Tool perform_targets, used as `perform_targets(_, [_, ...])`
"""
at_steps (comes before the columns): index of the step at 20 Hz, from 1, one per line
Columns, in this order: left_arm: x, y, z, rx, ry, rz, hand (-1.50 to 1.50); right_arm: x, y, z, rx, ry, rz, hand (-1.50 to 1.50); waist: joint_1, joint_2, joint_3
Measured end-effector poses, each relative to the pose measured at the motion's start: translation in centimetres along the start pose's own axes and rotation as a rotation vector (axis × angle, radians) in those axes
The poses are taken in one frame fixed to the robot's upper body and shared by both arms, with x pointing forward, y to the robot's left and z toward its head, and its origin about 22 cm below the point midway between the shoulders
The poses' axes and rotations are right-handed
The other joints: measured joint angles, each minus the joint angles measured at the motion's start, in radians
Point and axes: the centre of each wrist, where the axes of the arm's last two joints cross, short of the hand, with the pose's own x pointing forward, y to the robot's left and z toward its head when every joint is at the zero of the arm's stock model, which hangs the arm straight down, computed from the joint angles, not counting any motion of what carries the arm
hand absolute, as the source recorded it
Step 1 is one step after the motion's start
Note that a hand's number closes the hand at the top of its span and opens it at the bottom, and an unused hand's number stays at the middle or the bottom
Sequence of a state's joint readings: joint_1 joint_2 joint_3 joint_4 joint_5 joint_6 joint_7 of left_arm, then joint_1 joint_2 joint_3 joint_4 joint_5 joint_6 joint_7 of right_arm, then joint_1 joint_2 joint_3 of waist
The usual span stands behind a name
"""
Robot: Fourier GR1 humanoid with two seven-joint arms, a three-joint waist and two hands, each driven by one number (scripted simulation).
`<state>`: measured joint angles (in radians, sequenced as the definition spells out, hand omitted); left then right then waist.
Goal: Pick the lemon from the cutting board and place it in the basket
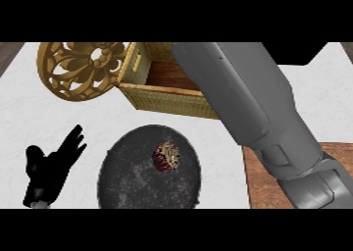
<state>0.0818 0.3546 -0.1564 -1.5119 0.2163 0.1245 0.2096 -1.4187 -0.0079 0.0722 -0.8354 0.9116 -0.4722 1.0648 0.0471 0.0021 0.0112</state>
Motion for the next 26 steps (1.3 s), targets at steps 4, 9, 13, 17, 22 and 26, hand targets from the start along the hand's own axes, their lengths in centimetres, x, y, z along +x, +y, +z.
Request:
perform_targets(4, [-0.1, 0.6, 0.4, 0.017, 0.014, 0.005, 0.00, -1.3, 1.4, -0.1, -0.013, 0.022, 0.094, -1.50, -0.017, -0.006, 0.000])
perform_targets(9, [-0.6, 0.5, 0.4, 0.030, 0.021, 0.013, 0.00, -1.5, 2.1, 0.0, -0.008, 0.006, 0.149, -1.50, -0.030, -0.009, 0.004])
perform_targets(13, [-1.0, 0.8, 0.7, 0.042, 0.014, 0.018, 0.00, -2.0, 1.9, 0.3, -0.013, -0.014, 0.141, -1.50, -0.042, -0.013, 0.005])
perform_targets(17, [-1.0, 0.9, 0.6, 0.050, 0.023, 0.015, 0.00, -1.3, 0.9, 0.4, -0.041, -0.031, 0.096, -1.50, -0.047, -0.014, 0.006])
perform_targets(22, [-1.2, 1.4, 1.0, 0.065, 0.036, 0.020, 0.00, -1.2, -1.7, -0.7, -0.101, -0.008, 0.007, -1.50, -0.065, -0.019, 0.006])
perform_targets(26, [-1.3, 1.5, 1.5, 0.076, 0.042, 0.032, 0.00, -2.2, -4.1, -1.9, -0.163, 0.026, -0.027, -1.50, -0.080, -0.025, 0.004])
